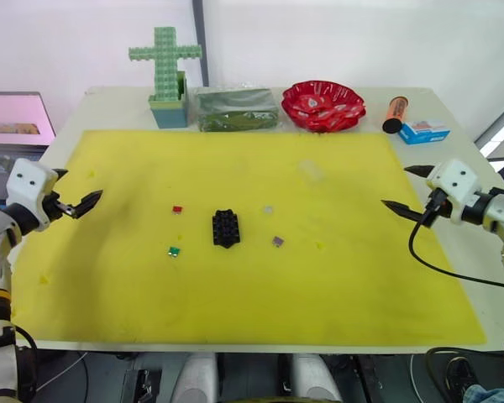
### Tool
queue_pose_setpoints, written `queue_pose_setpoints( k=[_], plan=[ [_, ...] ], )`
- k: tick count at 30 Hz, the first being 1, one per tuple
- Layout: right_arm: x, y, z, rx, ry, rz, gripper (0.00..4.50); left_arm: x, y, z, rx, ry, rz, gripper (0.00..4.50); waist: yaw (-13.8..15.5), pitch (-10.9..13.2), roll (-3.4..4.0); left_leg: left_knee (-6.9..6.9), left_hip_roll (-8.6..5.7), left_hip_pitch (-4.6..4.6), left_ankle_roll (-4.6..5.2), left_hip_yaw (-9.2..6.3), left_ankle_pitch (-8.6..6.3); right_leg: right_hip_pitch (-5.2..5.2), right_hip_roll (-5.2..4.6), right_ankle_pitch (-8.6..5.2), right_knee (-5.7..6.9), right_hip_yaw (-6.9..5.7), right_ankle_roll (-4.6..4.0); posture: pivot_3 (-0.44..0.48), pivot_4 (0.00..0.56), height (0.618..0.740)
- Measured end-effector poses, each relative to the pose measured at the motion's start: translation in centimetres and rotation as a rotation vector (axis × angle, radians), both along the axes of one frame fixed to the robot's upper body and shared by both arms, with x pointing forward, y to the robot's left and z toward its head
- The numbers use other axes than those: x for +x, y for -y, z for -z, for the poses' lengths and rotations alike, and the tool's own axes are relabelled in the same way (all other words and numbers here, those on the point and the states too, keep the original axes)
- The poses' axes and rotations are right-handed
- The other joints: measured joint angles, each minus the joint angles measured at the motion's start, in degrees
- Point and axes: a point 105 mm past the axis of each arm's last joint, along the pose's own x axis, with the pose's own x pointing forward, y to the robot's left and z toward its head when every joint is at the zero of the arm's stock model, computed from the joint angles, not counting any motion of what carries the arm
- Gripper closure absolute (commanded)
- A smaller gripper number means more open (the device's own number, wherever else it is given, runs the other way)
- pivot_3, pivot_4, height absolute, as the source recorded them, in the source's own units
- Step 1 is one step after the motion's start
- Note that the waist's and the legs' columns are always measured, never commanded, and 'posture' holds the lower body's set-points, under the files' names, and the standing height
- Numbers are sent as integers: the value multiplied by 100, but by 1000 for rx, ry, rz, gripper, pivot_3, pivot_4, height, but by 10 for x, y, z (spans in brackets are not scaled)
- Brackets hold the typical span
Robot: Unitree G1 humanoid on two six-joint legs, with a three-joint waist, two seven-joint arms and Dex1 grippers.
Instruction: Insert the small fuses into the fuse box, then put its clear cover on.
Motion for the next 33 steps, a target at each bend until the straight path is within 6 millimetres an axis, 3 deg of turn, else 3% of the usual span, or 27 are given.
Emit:
queue_pose_setpoints(
  k=[33],
  plan=[
    [1, 5, 0, 48, -4, 44, 24, 5, -2, -5, 2, 11, -10, 0, 5, 0, -1, 4, 0, 0, 0, 1, 0, 0, 0, 0, 4, 1, 0, 0, 150, 740]
  ],
)
